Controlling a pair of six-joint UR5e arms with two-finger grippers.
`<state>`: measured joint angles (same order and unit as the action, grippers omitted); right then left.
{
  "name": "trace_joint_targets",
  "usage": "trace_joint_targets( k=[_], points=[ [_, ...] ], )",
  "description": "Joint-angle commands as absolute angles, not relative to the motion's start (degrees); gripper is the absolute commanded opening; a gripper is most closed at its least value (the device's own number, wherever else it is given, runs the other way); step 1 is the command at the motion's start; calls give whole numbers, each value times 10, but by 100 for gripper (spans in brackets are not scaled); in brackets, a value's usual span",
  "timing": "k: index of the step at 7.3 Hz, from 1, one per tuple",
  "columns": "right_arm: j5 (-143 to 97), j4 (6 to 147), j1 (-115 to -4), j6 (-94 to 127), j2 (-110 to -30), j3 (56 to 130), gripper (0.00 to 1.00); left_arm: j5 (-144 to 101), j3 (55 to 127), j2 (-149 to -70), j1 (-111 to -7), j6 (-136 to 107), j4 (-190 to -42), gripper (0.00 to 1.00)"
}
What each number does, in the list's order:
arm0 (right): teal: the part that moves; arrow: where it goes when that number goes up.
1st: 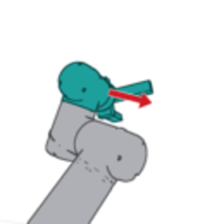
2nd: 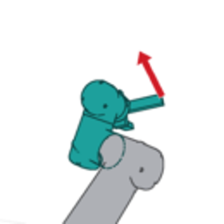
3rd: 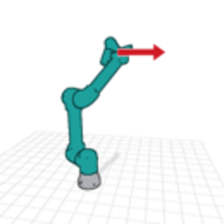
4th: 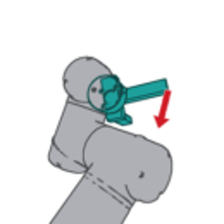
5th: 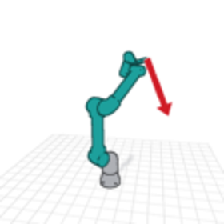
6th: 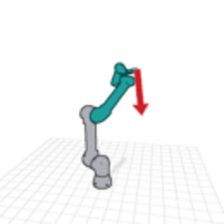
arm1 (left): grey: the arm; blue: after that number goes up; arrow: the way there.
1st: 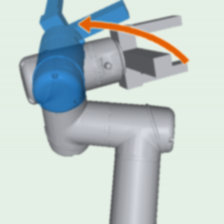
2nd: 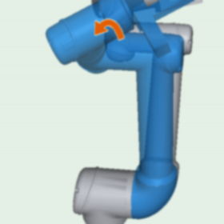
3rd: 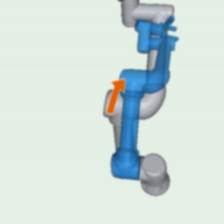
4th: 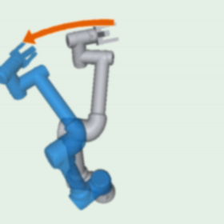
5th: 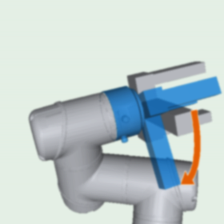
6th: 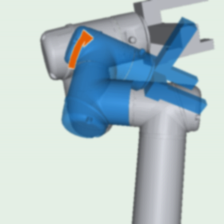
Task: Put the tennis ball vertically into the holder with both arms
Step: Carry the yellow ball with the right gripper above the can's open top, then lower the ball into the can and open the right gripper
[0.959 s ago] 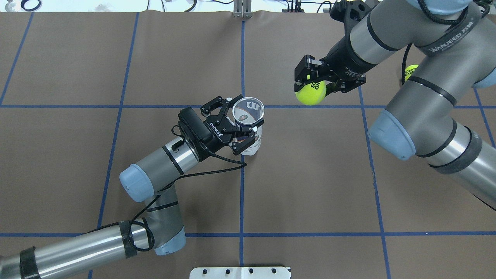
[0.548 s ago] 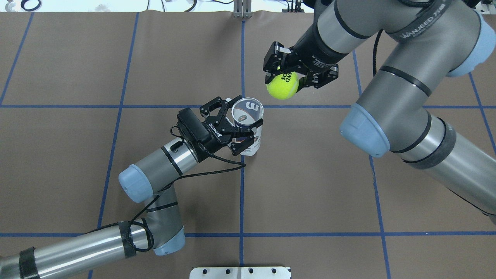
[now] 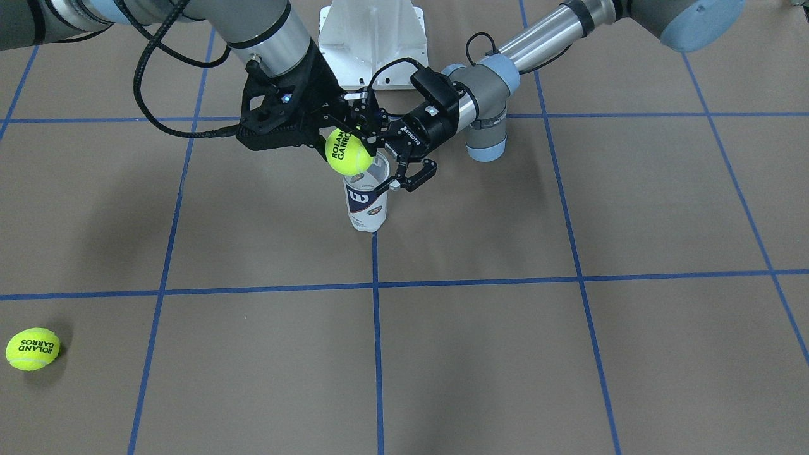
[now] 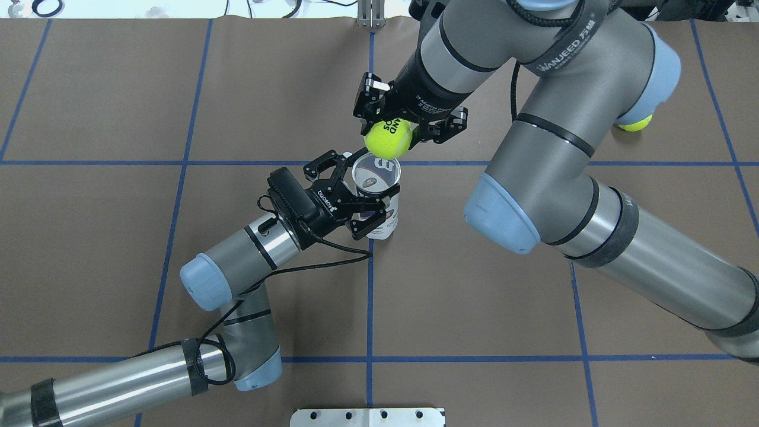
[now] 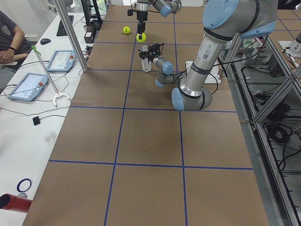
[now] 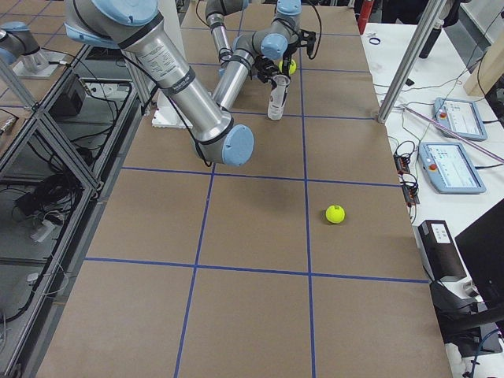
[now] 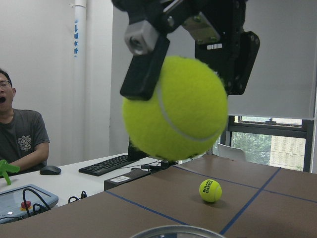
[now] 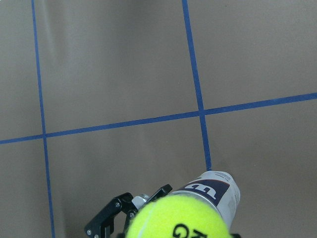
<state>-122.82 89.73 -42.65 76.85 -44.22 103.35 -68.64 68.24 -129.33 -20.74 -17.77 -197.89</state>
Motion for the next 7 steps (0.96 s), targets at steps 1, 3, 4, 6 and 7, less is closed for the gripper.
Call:
trace_joint_targets(
  k=[1, 3, 4, 6, 7],
  points=[
    [-1209, 897, -410, 769, -441, 1029, 0, -686, 682, -1294, -207, -178, -1979, 84],
    [-1207, 897, -403, 769, -443, 1027, 0, -686, 682, -1294, -207, -178, -1979, 85],
    [-1196, 897, -395, 769, -443, 1026, 0, -686, 682, -1295, -207, -178, -1979, 86],
    [-1194, 897, -389, 768, -445, 1022, 0, -686, 682, -1295, -207, -178, -1979, 86],
    [-1194, 897, -389, 768, -444, 1018, 0, -686, 682, -1295, -207, -178, -1979, 86]
  ],
)
